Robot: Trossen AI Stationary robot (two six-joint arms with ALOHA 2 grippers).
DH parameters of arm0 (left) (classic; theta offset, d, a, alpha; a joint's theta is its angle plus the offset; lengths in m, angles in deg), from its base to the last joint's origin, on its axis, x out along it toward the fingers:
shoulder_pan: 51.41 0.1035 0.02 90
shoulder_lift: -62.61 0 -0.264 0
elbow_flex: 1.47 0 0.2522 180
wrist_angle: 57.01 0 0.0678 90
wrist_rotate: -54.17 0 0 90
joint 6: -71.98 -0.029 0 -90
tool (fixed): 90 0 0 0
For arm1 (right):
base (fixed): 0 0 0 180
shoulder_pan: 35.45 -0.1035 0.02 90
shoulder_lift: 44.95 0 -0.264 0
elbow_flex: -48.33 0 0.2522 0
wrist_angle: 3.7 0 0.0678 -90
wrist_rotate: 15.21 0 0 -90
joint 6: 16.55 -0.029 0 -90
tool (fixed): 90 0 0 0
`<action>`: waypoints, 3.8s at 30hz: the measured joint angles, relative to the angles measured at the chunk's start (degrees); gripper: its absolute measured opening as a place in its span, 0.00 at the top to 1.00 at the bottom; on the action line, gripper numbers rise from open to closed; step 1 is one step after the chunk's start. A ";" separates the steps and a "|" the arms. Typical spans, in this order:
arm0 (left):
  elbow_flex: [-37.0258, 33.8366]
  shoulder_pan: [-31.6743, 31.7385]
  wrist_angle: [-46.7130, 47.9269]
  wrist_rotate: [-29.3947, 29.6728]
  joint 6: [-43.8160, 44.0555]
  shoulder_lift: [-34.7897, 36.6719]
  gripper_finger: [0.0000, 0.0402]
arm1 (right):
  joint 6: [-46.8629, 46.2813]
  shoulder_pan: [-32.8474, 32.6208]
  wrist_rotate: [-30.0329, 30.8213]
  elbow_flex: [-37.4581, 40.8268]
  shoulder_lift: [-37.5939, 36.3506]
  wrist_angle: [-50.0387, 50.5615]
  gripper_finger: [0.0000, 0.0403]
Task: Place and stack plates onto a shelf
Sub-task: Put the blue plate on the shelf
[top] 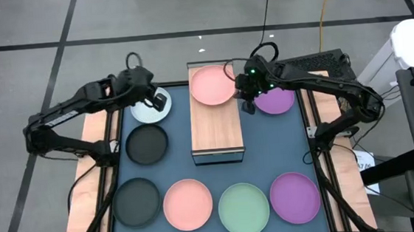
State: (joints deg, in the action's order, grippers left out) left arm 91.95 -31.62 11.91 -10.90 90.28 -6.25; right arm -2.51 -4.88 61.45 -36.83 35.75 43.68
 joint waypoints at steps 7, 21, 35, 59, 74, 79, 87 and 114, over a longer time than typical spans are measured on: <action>-0.02 12.32 13.03 -18.75 6.06 -6.52 0.99 | -11.39 -2.30 0.73 -0.09 -9.00 1.73 1.00; -0.02 17.89 17.19 -26.23 -1.69 -20.74 0.56 | -20.83 -8.94 6.19 -0.07 -14.59 2.56 1.00; -15.49 16.25 3.31 -23.39 -1.48 -22.89 0.50 | -22.81 -11.57 5.88 -0.08 -14.59 1.32 1.00; -30.20 13.29 -21.94 -19.17 -4.22 -22.84 0.52 | -21.86 -11.57 5.77 -0.07 -14.59 1.32 1.00; -30.68 10.22 -24.70 -14.78 -7.08 -22.80 0.97 | -21.50 -11.57 5.79 -0.09 -14.59 1.32 1.00; -27.80 9.25 -23.43 -13.05 -8.83 -20.31 0.98 | -22.16 -11.57 5.81 -0.07 -14.61 1.32 1.00; -24.12 9.31 -16.64 -11.19 -12.13 -11.09 0.98 | -23.84 -11.54 6.08 -0.07 -16.18 1.21 1.00; -8.09 -2.18 -11.54 -23.20 -47.81 3.78 0.98 | -31.40 -11.43 9.07 -0.07 -19.16 3.29 1.00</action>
State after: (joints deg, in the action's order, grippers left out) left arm 83.85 -33.80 0.37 -34.09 42.47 -2.47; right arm -33.91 -16.31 70.52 -36.89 16.59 46.97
